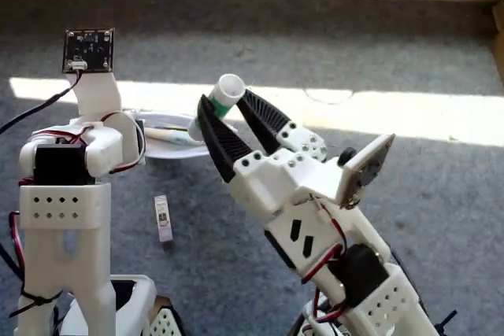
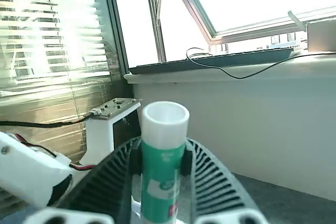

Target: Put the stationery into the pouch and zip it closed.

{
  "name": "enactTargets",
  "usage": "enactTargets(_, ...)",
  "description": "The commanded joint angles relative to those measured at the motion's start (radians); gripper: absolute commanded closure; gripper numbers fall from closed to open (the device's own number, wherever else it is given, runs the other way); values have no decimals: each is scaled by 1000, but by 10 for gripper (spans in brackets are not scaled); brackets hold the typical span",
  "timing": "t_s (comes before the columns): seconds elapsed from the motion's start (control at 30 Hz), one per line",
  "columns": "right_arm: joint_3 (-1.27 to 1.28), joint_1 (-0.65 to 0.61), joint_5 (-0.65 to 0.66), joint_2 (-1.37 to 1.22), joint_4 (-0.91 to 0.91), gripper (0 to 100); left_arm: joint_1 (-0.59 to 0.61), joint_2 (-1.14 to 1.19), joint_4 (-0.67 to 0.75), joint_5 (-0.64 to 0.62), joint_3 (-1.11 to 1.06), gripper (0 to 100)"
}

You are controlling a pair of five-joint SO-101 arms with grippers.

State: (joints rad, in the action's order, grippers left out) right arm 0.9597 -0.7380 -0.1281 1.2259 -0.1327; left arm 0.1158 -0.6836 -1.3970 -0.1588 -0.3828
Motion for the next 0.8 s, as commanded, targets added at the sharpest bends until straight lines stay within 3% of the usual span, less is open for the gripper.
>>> enactTargets(0.0,91,-13,74,-42,217,992,-19,-24,23,8,5,990)
enactTargets(0.27,211,-102,80,-51,283,992,-19,-24,35,8,2,990)
enactTargets(0.77,205,-97,80,-148,294,989,-18,-24,31,8,2,990)
